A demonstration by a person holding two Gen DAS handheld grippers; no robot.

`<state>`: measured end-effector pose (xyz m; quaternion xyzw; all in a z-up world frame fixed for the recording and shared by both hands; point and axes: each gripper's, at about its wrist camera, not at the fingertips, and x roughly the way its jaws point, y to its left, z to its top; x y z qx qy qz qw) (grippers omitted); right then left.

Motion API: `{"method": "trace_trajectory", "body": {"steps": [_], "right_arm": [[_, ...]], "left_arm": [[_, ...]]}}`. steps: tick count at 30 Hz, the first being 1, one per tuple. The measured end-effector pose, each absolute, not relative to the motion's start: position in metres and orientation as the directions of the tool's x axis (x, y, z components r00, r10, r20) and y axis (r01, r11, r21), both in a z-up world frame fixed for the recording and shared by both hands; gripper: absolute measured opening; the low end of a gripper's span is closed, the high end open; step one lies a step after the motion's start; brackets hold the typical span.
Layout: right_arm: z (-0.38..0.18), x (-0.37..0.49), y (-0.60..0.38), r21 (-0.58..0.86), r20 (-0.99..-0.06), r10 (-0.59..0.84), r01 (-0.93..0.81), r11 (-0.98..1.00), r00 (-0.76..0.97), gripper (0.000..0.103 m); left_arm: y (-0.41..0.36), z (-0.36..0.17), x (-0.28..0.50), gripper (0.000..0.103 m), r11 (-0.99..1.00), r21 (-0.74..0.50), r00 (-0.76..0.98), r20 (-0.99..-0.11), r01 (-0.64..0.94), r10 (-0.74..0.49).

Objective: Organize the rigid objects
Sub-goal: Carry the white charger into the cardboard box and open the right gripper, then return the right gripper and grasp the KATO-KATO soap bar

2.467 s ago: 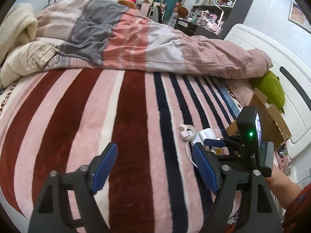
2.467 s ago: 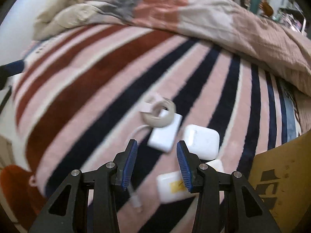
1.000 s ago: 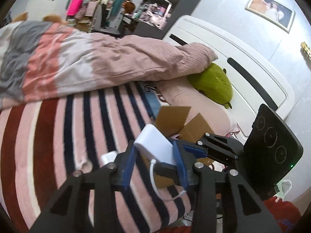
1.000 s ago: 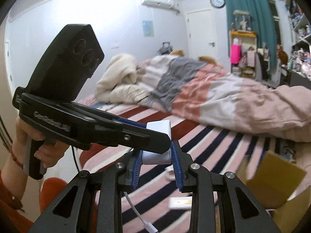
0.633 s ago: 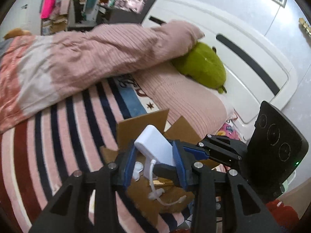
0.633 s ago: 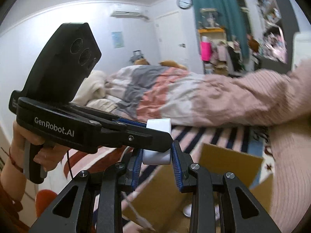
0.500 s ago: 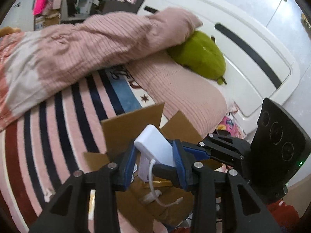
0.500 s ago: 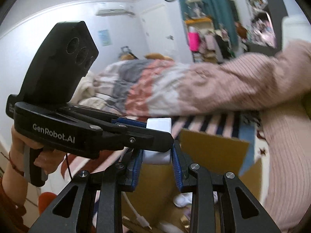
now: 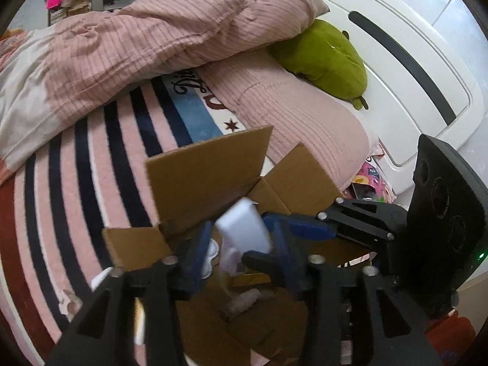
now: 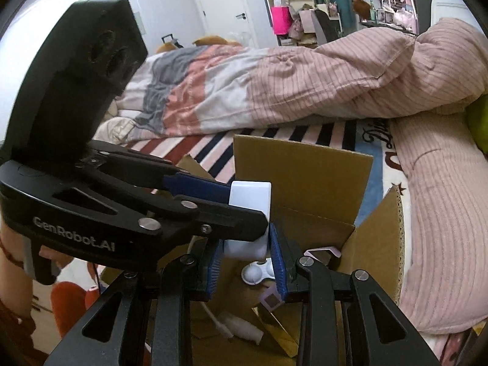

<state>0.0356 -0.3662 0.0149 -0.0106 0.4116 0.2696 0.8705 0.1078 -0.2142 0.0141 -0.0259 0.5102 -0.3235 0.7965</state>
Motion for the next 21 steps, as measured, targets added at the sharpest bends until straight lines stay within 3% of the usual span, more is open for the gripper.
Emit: {"method": "trace_trajectory", "body": {"steps": [2, 4, 6, 8, 17, 21], "right_arm": [[0.016, 0.035, -0.362, 0.173, -0.738, 0.432, -0.474, 0.863, 0.518, 0.044], [0.02, 0.03, -0.358, 0.159, -0.726, 0.431, -0.479, 0.863, 0.535, 0.052], [0.024, 0.026, -0.353, 0.163, -0.72, 0.44, -0.486, 0.859, 0.536, 0.053], [0.029, 0.02, -0.343, 0.186, -0.702, 0.476, -0.508, 0.841, 0.53, 0.053], [0.053, -0.017, -0.254, 0.168, -0.634, 0.61, -0.684, 0.709, 0.476, 0.053], [0.031, -0.027, -0.196, 0.145, -0.673, 0.608, -0.731, 0.667, 0.421, 0.053]], "left_arm": [[-0.207, 0.02, 0.104, 0.061, 0.802, -0.361, 0.301, -0.789, 0.476, -0.535], [-0.193, 0.029, 0.099, 0.063, 0.803, -0.368, 0.33, -0.77, 0.469, -0.546], [-0.177, 0.038, 0.09, 0.065, 0.815, -0.35, 0.37, -0.759, 0.462, -0.535], [-0.159, 0.046, 0.081, 0.075, 0.835, -0.313, 0.42, -0.751, 0.453, -0.509], [-0.044, 0.047, 0.026, 0.076, 0.953, -0.173, 0.615, -0.732, 0.247, -0.292], [0.003, 0.03, 0.007, 0.076, 0.977, -0.154, 0.654, -0.726, 0.149, -0.214]]}}
